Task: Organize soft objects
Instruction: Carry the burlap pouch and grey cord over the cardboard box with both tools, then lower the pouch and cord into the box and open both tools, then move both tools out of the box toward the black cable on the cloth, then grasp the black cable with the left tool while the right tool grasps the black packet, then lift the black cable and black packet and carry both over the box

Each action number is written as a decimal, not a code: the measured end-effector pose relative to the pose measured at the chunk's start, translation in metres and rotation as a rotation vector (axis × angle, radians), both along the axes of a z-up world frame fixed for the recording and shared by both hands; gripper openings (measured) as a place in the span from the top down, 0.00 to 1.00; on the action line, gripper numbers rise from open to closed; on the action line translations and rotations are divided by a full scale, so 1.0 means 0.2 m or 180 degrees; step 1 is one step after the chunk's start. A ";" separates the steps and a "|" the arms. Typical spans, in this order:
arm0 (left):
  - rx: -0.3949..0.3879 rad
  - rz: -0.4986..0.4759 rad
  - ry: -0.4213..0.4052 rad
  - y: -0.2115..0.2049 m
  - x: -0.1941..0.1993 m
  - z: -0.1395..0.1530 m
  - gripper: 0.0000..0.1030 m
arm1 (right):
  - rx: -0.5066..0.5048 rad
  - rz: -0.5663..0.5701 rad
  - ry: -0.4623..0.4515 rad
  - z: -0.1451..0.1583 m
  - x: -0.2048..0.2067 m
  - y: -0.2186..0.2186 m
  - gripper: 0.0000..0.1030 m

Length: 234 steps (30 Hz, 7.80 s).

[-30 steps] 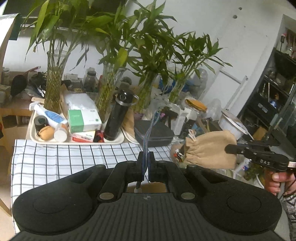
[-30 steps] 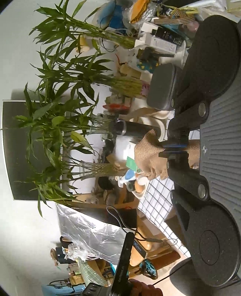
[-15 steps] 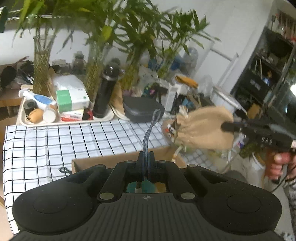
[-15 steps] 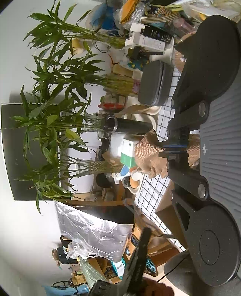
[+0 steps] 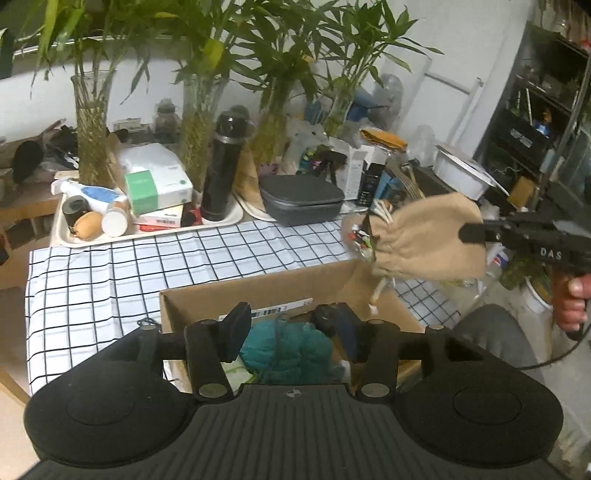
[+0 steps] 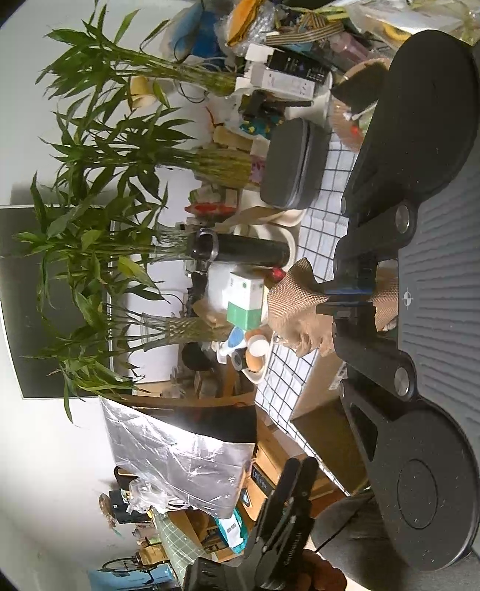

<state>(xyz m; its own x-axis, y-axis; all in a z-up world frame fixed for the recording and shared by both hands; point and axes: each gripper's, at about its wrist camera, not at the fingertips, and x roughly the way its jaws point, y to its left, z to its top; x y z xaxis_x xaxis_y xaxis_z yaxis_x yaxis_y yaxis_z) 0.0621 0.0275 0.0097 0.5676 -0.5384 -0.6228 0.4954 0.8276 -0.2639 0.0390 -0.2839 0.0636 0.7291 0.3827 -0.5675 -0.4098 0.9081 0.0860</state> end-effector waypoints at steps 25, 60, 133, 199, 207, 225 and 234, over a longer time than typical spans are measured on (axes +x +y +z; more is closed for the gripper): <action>-0.0206 0.0286 -0.0091 0.07 0.02 -0.03 0.53 | 0.0130 0.0405 0.0705 -0.32 0.18 0.36 0.13; -0.0049 0.0522 -0.0344 0.01 0.22 0.01 0.53 | 0.0135 -0.0226 0.0178 -0.24 0.28 0.04 0.00; 0.0386 0.1196 0.2172 0.17 1.08 -0.97 0.67 | -0.0233 -0.0288 0.0568 -0.80 1.18 0.12 0.00; -0.0042 0.0951 0.0932 0.17 1.05 -0.58 0.85 | 0.0102 0.1113 0.2084 -1.22 1.55 0.33 0.97; -0.0049 0.1001 0.0952 0.18 1.06 -0.59 0.85 | 0.0166 0.1548 0.2128 -1.25 1.54 0.48 0.52; -0.0088 0.0968 0.0967 0.18 1.07 -0.58 0.85 | -0.0011 0.1485 0.1779 -1.24 1.50 0.48 0.75; -0.0144 0.1017 0.0921 0.19 1.06 -0.56 0.85 | -0.0157 0.0700 0.1205 -1.11 1.51 0.27 0.78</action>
<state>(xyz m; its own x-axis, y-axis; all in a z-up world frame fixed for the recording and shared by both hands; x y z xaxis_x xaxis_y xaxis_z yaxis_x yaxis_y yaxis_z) 0.2732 0.0656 -0.1023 0.5158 -0.3944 -0.7605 0.1164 0.9118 -0.3939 0.3404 -0.2308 -0.1580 0.3703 0.4714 -0.8004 -0.5418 0.8095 0.2261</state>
